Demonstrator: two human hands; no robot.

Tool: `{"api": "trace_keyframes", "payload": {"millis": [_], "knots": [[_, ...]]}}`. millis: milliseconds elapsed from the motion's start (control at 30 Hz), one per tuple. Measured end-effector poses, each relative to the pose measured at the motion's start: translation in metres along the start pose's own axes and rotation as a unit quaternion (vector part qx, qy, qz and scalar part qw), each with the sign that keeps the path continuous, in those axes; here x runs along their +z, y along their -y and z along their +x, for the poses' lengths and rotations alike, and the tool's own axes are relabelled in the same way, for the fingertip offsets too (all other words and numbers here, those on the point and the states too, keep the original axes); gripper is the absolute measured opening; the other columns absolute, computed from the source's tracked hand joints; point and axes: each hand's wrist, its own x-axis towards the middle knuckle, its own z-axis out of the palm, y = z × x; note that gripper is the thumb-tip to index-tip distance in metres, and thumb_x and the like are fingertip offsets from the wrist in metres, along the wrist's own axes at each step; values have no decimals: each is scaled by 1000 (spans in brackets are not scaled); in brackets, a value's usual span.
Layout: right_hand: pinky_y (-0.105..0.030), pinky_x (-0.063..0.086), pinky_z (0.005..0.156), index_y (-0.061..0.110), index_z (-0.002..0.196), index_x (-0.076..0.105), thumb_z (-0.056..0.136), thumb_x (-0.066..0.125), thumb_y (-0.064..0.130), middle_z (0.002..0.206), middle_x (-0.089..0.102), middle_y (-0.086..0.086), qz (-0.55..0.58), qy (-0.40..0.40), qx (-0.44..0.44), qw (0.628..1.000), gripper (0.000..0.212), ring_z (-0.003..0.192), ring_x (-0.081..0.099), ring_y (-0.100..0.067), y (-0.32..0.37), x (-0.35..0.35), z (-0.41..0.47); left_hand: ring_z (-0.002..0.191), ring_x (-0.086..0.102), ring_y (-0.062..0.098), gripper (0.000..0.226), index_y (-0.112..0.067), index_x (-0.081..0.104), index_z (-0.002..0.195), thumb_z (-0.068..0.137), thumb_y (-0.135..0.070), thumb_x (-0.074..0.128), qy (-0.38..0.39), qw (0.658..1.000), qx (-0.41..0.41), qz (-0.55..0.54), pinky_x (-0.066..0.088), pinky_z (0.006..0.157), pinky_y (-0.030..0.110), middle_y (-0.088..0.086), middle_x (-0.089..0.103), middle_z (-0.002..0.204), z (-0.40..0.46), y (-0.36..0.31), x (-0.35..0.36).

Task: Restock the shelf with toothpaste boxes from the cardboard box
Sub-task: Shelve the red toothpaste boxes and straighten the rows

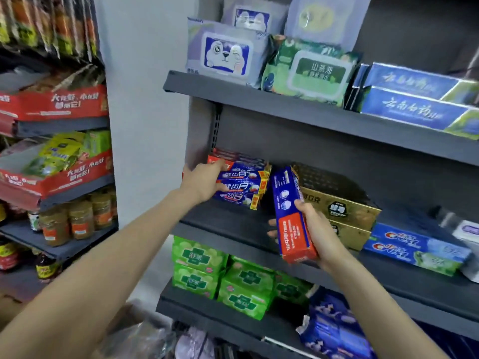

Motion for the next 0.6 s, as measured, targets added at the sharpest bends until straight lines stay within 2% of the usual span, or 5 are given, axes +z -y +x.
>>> {"api": "trace_keyframes", "payload": {"millis": [133, 233, 400, 533, 600], "knots": [[-35, 57, 67, 14, 114, 51, 97, 40, 35, 95, 72, -19, -11, -3, 0, 1000, 29, 78, 71, -33, 7, -3, 32, 136, 29, 28, 51, -27, 42, 135, 88, -35, 60, 6, 999, 21, 38, 10, 113, 58, 4, 40, 145, 48, -4, 6], [-38, 57, 72, 13, 114, 51, 96, 43, 38, 94, 73, -17, -13, 4, 12, 1000, 32, 79, 71, -32, 7, -3, 50, 137, 26, 28, 49, -28, 43, 135, 89, -29, 61, 8, 999, 31, 44, 16, 111, 57, 5, 36, 146, 76, -6, 14], [-43, 55, 82, 10, 126, 46, 93, 48, 41, 95, 73, -18, 11, 13, 55, 998, 46, 84, 70, -34, 8, -1, 74, 136, 26, 30, 50, -29, 41, 138, 91, -26, 57, 13, 996, 34, 87, 20, 109, 55, 11, 33, 141, 90, -3, 32], [-32, 59, 62, 13, 132, 39, 90, 53, 42, 97, 72, -18, 17, 12, 78, 997, 53, 72, 71, -27, 8, 3, 86, 131, 32, 31, 69, -22, 29, 142, 84, -32, 66, -63, 989, 23, 136, 30, 104, 51, 13, 35, 139, 93, -3, 37], [-31, 58, 63, 17, 135, 38, 87, 59, 40, 107, 69, -15, -3, 2, 69, 998, 57, 74, 70, -23, 8, 8, 91, 131, 33, 33, 80, -17, 25, 142, 79, -38, 71, -77, 990, -24, 116, 32, 103, 49, 16, 35, 139, 93, -4, 37]]}}
